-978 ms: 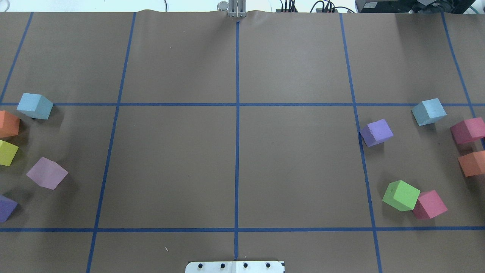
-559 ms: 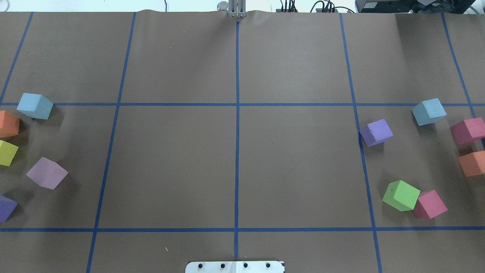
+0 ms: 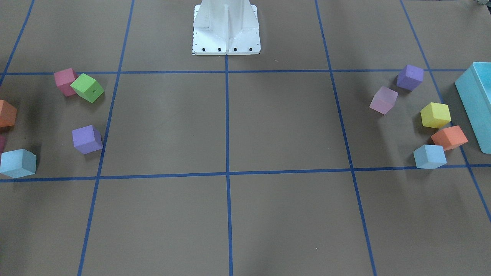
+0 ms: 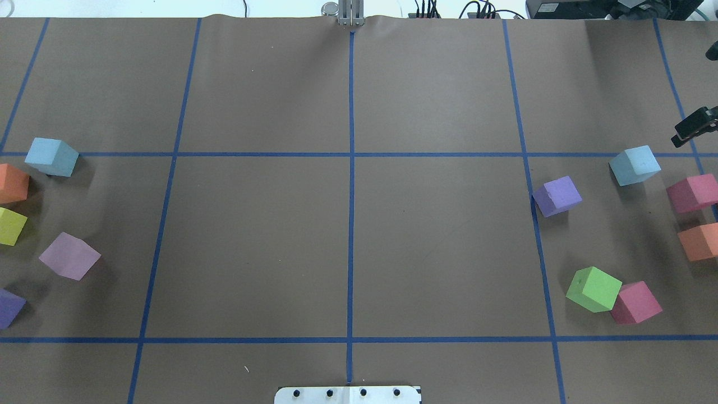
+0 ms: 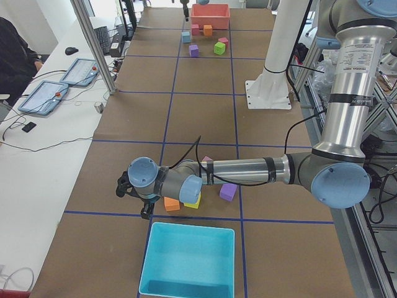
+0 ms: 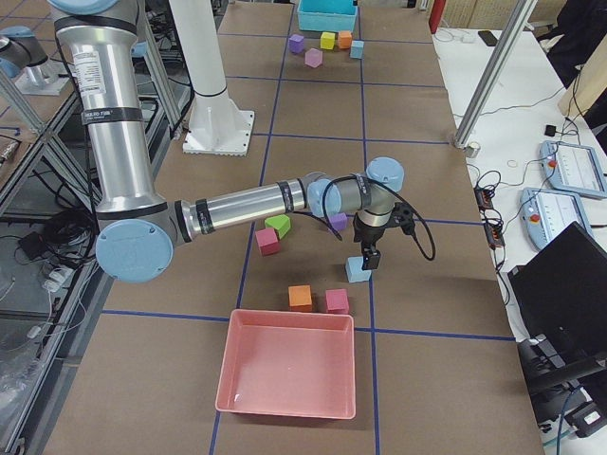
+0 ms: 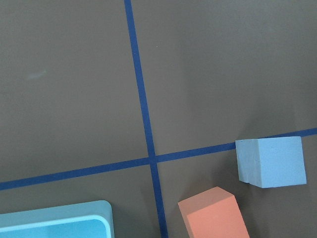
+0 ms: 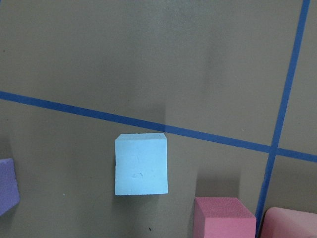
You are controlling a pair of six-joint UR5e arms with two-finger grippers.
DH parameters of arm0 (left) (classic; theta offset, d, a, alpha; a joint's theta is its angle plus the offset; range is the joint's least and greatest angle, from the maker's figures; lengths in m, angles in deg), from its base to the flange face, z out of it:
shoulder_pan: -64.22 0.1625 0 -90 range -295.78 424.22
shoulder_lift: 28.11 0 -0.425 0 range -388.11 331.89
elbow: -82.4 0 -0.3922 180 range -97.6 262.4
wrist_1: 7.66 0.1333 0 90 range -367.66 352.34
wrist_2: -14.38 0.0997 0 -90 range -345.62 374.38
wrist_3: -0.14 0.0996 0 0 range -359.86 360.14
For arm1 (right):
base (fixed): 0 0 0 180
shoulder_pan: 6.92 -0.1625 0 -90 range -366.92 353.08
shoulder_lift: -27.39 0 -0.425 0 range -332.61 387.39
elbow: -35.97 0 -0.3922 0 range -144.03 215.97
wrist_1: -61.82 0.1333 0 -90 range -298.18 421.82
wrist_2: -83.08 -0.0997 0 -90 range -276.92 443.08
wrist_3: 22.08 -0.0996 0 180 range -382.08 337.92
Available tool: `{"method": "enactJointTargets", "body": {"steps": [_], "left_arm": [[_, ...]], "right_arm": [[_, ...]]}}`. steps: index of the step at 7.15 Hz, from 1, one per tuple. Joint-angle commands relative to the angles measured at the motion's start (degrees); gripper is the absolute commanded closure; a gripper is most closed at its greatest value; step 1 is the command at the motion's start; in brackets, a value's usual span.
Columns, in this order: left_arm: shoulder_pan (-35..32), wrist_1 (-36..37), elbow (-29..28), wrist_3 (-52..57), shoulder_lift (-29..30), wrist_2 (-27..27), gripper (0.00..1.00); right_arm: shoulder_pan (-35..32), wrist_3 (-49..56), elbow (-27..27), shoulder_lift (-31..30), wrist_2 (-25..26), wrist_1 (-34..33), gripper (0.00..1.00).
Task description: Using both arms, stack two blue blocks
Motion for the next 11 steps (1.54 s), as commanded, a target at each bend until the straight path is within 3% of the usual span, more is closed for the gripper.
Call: {"method": "enactJointTargets", "body": {"steps": [1,4,6,8,11], "left_arm": [[-0.2,0.2,2.5,-0.2,-0.3,0.1,0.02],[-0.3,0.1,6.4,-0.2,-2.5,0.3,0.02],[-0.4,0.0,7.0,-0.2,-2.6,0.2,0.02],[-0.4,0.1,8.8,-0.2,-3.9,0.2,0.02],[-0.4,0.1,11.6,-0.3,-5.1,0.2,0.02]], "right_arm": [[0.4,-0.1,-6.7,1.0,-0.1,7.3,0.00],[2.5,-7.6,-7.6,3.7,-1.5,8.9,0.00],[4.1,-8.4,-9.0,3.4,-1.6,11.2,0.00],[4.8,-8.4,-13.0,3.1,-1.6,17.9,0.00],[6.5,-8.4,-13.9,2.9,-1.6,18.8,0.00]]}}
